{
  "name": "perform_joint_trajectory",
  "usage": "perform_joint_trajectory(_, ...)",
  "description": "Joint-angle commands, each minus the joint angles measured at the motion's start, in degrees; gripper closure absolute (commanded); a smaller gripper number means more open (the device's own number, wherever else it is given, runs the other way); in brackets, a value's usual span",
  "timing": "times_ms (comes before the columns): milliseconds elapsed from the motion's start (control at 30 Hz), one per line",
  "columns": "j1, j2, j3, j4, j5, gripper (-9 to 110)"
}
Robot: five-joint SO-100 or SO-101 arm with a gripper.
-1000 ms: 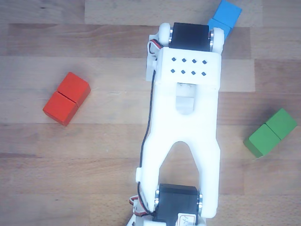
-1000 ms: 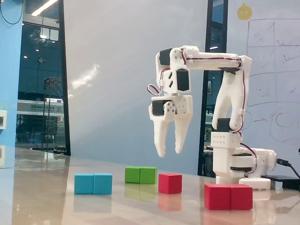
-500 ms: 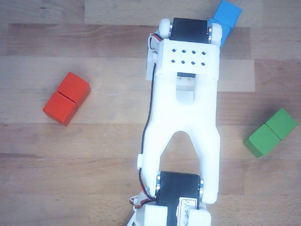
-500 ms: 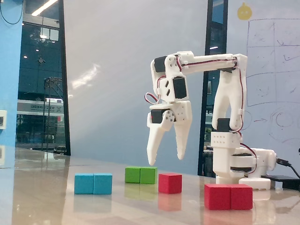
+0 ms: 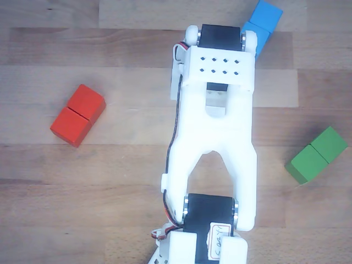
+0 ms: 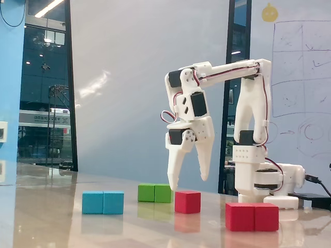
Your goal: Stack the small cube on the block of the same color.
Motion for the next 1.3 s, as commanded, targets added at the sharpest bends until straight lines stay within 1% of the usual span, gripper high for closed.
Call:
perform_joint_trajectory(0,0.3,0.4,-0.2,-0.4,-0.4,68)
perform_joint_trajectory(267,0.3,-4.7,0.0,-4.3,-0.4,68)
perform_joint_trajectory(767,0.4,-11.5,0.0,-7.7,-0.4,69)
perform_joint_trajectory(867,0.4,-11.7,0.0,-7.7,-0.4,72)
perform_joint_trajectory(1100,0.4,-11.4,-0.1,-7.8,-0.3,86)
perform_joint_trajectory(1267,0.4,-11.0,-0.2,-7.8,0.1,93)
